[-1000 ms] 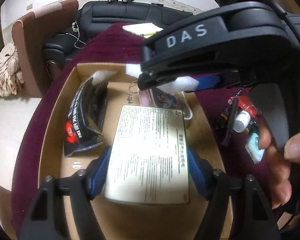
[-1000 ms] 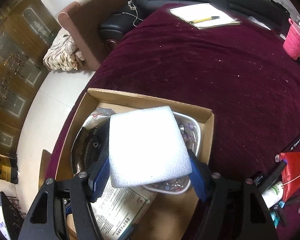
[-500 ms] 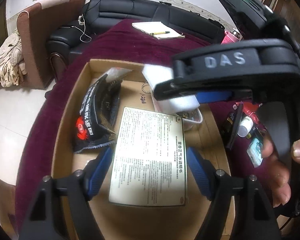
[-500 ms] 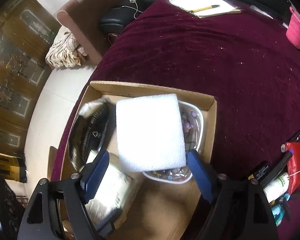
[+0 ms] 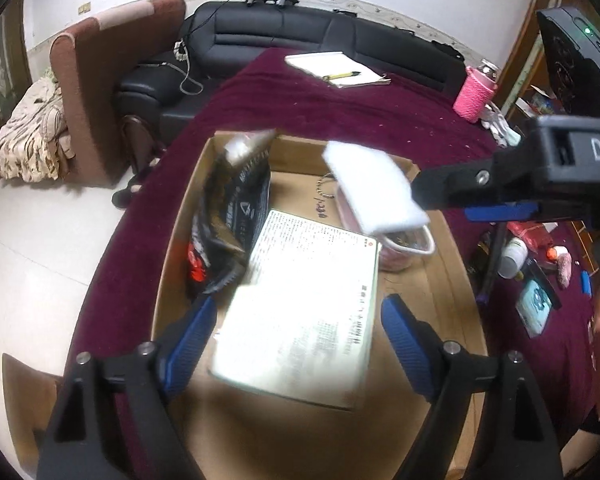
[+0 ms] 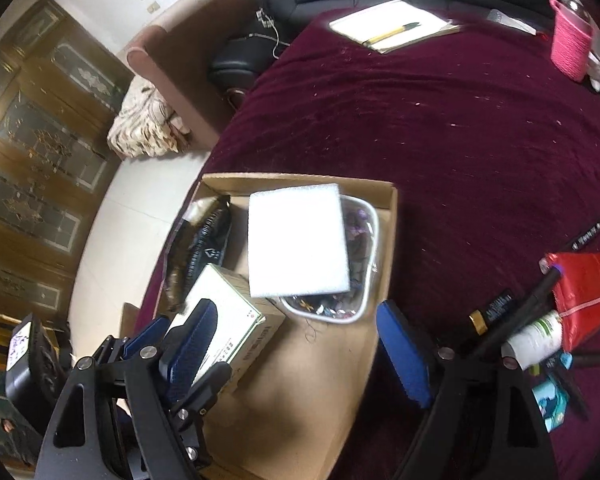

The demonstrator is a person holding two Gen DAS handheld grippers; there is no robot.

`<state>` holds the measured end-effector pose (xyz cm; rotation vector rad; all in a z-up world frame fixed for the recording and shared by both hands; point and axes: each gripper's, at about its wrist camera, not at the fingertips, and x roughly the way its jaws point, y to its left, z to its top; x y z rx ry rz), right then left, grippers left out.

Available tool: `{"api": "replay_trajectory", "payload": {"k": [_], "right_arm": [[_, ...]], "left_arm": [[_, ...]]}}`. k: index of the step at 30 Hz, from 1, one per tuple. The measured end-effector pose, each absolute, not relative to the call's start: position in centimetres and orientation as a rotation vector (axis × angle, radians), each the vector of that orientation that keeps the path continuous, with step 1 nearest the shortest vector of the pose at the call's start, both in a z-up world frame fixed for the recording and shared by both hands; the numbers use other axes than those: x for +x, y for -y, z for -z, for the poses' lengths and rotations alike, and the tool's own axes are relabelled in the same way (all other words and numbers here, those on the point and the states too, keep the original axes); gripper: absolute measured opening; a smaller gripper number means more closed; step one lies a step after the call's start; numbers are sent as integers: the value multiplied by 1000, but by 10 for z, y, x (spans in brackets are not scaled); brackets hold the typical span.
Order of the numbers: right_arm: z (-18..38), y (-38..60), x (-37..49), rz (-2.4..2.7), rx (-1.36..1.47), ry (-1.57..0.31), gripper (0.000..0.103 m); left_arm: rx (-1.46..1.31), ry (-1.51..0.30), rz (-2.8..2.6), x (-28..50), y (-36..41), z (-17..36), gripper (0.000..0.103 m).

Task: Organize objects
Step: 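Place the medicine box in the cardboard box while the right drops the white foam pad, then grasp the red packet with the left gripper while the right grasps a small white box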

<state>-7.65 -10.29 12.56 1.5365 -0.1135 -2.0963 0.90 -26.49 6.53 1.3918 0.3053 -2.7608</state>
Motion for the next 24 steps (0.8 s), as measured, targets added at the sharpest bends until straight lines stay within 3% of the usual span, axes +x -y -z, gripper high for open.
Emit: {"api": "replay_trajectory", "payload": {"k": [13,24], "right_arm": [[-118,-21,-54,2167,1598,387,88],[-94,-152,-25,2290,1692,632,88]], "left_arm": [[1343,-304,2816,19,237,-92,84],[1481,-53,2982,-5,140,-100,84]]}}
